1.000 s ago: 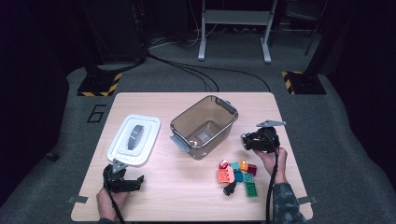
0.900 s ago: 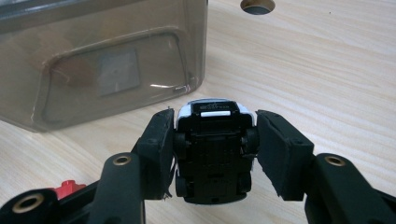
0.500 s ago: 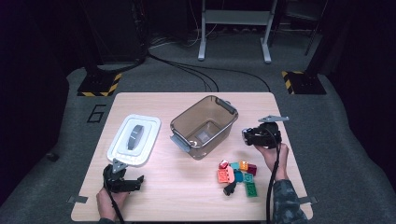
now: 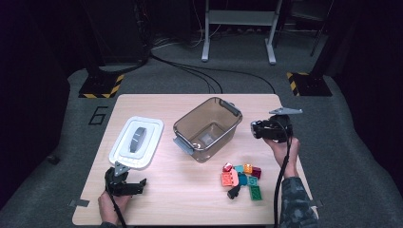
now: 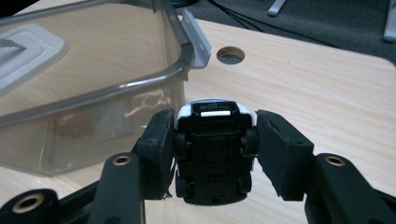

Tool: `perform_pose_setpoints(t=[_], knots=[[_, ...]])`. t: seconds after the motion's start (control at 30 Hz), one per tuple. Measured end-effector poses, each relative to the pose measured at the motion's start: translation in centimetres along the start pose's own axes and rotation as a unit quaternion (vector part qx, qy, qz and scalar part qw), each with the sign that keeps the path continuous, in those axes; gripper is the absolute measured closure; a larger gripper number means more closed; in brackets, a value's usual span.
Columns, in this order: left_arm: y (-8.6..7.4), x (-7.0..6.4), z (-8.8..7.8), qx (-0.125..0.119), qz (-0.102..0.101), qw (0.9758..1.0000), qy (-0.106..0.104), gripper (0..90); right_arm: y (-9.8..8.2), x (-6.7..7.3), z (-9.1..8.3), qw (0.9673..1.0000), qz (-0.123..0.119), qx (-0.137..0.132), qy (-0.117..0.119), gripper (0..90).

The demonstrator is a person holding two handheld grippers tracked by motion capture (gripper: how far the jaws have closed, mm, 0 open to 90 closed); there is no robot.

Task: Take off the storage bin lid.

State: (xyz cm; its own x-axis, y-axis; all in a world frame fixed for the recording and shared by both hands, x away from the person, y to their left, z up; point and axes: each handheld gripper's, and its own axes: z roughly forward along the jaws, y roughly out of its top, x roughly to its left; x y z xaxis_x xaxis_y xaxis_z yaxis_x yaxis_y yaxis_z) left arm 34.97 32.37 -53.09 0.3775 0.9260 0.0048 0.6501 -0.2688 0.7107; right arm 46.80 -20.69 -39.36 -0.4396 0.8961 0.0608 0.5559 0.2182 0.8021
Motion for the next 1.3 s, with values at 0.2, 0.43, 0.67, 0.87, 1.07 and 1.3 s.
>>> perform_pose_setpoints(t=[0.2,0.43,0.67,0.87,1.07,1.3], knots=[[0.0,0.0,0.1,-0.005,-0.001,1.0,0.003,0.0,1.3,0.0,-0.2,1.0,-0.003,-0.005,-0.005,48.4],[0.0,0.0,0.1,-0.005,-0.001,1.0,0.002,0.0,2.8,-0.1,-0.3,0.9998,-0.006,-0.011,-0.014,48.4],[0.0,-0.1,0.1,-0.006,-0.001,1.0,0.003,0.0,4.2,-0.1,-0.4,0.9996,-0.007,-0.019,-0.018,48.4],[0.0,0.0,0.0,-0.001,-0.001,1.0,0.001,0.0,5.7,0.1,-0.3,0.9994,-0.011,-0.027,-0.02,48.4],[0.0,0.0,0.0,-0.001,-0.001,1.0,0.001,0.0,6.8,0.6,-0.1,0.9992,-0.015,-0.033,-0.018,48.4],[0.0,0.0,0.1,-0.004,-0.001,1.0,0.001,0.0,8.3,1.3,0.4,0.9989,-0.024,-0.039,-0.011,48.4]])
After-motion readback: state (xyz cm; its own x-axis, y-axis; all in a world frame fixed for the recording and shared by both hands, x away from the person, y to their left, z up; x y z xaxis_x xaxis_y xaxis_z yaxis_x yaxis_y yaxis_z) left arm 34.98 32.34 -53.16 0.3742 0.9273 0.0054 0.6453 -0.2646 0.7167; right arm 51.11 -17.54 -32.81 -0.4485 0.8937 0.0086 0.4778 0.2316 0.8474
